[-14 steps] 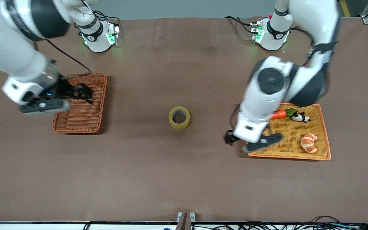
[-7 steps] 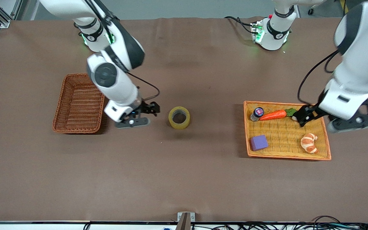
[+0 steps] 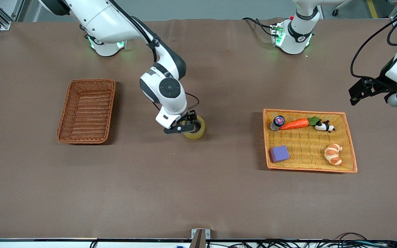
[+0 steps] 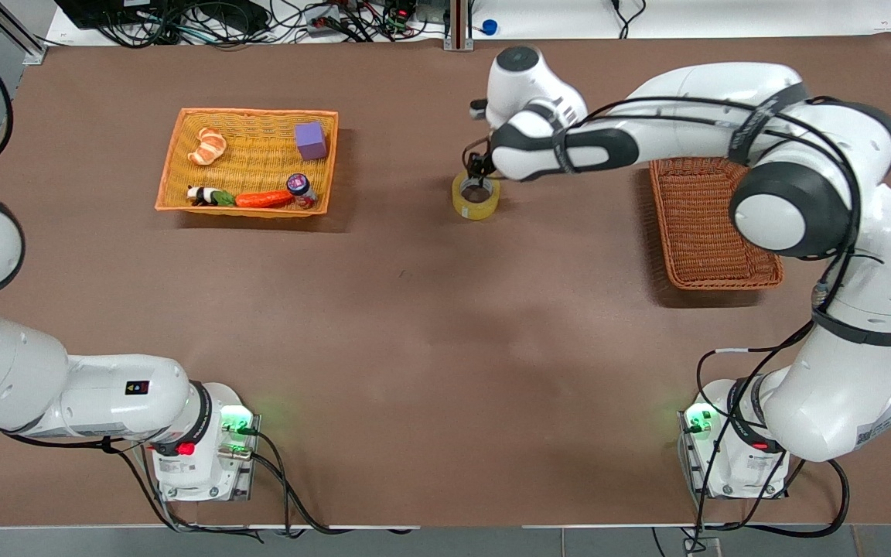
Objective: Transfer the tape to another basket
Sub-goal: 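Close the right gripper on the rim of the tape roll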
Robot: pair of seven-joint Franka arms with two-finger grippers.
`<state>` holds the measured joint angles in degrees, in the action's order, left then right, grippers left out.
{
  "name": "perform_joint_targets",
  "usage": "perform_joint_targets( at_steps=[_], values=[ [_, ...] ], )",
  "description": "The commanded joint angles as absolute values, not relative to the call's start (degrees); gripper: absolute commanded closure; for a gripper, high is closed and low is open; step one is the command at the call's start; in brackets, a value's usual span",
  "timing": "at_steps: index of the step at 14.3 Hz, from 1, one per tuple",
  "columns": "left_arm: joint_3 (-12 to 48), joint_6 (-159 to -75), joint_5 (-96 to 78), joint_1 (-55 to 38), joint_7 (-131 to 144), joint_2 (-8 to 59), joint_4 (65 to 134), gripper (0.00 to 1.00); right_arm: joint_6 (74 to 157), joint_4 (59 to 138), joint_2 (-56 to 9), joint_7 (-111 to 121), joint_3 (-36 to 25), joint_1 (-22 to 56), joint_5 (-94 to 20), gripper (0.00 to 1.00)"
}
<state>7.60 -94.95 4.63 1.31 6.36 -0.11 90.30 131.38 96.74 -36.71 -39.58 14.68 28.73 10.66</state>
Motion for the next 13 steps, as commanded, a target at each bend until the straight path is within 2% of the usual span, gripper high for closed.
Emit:
perform_joint_targets(
  at_steps=[1,4,5,7,8,10,11,12,13],
  values=[
    [7.3,-95.0,2.5,3.0,3.4,-4.0,95.1,0.00,132.7,96.0,-38.4,-42.2,14.7,29.8,14.2,0.00],
    [7.6,-94.1,2.5,3.0,4.7,-4.8,95.0,0.00,134.0,96.0,-40.2,-44.1,14.7,29.5,17.8,0.00],
    [7.6,-94.1,2.4,2.8,4.7,-4.8,94.9,0.00,135.2,96.0,-40.9,-44.2,14.6,29.4,18.3,0.03],
    [7.7,-94.1,2.3,2.9,4.3,-4.8,94.8,0.00,136.8,95.9,-41.7,-45.5,14.5,29.6,18.8,0.17],
    [7.7,-94.1,2.1,2.8,4.0,-4.8,94.8,0.00,136.8,95.8,-41.9,-46.5,14.5,29.7,20.0,0.33],
    [7.8,-94.0,2.1,2.7,3.4,-4.5,94.9,0.00,136.7,95.5,-42.5,-47.0,14.5,29.6,20.8,0.78],
    [7.8,-93.9,2.1,2.7,3.3,-4.5,94.8,0.00,136.4,95.4,-42.5,-47.6,14.6,29.6,20.7,0.91],
    [7.8,-92.8,2.1,2.7,3.1,-4.6,94.8,0.00,136.0,95.2,-42.4,-49.0,14.6,29.4,20.6,1.00],
    [7.9,-91.7,2.1,2.6,3.2,-4.7,94.8,0.00,135.9,94.9,-42.2,-49.9,14.6,29.4,20.6,1.00]
  ],
)
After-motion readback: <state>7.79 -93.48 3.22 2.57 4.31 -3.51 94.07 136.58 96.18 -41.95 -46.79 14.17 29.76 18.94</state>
